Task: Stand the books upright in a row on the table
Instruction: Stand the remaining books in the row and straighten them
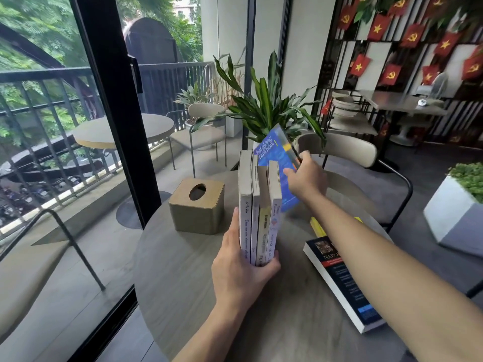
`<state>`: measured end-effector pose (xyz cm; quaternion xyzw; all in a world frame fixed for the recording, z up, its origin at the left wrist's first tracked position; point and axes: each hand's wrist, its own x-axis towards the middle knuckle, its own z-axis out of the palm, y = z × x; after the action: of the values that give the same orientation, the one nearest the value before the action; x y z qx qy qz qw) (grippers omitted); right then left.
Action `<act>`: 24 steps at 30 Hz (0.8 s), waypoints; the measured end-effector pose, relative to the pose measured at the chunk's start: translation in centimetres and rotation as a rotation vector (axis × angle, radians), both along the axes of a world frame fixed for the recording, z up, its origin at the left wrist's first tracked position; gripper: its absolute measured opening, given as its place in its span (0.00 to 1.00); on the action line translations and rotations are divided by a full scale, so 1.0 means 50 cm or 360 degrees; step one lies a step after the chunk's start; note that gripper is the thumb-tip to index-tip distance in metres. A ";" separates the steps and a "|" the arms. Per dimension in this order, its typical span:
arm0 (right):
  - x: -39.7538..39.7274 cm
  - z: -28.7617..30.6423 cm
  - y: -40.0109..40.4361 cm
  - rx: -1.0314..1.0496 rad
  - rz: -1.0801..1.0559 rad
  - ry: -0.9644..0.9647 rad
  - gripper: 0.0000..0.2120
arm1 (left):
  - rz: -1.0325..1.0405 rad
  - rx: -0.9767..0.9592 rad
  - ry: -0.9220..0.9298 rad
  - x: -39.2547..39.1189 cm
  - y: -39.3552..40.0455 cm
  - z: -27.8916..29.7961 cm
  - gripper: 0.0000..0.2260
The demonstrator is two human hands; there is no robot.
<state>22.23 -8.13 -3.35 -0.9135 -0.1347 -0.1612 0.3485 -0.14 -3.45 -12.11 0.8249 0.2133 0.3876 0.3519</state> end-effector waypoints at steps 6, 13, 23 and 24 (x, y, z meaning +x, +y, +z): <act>-0.102 0.013 -0.052 0.0699 0.0329 0.0132 0.15 | -0.0011 0.0018 0.0019 0.001 0.004 0.000 0.45; -0.259 -0.088 -0.112 0.0641 0.0528 0.0041 0.12 | -0.0048 0.0026 0.0018 -0.001 0.004 0.003 0.48; -0.327 -0.110 -0.161 0.0295 0.0799 -0.0128 0.15 | -0.0089 0.0035 0.0034 -0.010 0.004 0.007 0.48; -0.331 -0.107 -0.160 0.0278 0.0827 -0.0122 0.17 | -0.0101 0.0029 0.0028 -0.012 0.002 0.009 0.48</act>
<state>5.68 -16.14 -8.70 -0.8079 -0.3631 -0.1118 0.4504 -0.73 -3.35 -11.67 0.8378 0.1865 0.3709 0.3547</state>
